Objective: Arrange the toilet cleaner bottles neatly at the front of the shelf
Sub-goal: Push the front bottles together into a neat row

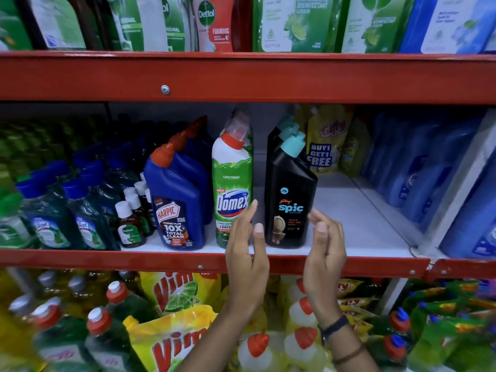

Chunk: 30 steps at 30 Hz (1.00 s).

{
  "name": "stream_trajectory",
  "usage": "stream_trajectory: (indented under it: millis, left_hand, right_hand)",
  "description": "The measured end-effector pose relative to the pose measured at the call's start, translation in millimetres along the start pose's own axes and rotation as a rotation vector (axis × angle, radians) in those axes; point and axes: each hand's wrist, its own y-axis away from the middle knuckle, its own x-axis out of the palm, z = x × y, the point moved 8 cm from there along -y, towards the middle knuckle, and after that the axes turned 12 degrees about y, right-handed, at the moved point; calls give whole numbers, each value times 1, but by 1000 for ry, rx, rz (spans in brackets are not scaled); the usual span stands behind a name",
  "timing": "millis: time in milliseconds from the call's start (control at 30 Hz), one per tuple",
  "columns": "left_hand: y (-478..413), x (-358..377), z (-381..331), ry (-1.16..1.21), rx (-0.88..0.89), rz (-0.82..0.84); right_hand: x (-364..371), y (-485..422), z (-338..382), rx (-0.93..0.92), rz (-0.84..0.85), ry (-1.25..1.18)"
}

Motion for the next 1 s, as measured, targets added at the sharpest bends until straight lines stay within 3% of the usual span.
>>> stream_trajectory:
  millis: [100,200,267,367,500,900,1000]
  left_hand:
    - [-2,-31,1,-12,43,-126]
    - [-13,-43,14,-39,-42,-107]
    - [-21,-45,24,-32,-140,-69]
    - [-28,-42,31,-21,-238,20]
    - [-32,-42,35,-38,-230,76]
    - [-34,-45,38,-34,-252,138]
    - [-28,-48,28,-36,-187,151]
  right_hand:
    - [35,19,26,-56,205,-41]
    - [78,30,28,19,417,-37]
    - [97,33,23,99,467,-34]
    - [110,31,16,182,485,-59]
    - [115,28,11,215,489,-96]
    - [111,26,17,164,426,-50]
    - [106,34,26,119,339,8]
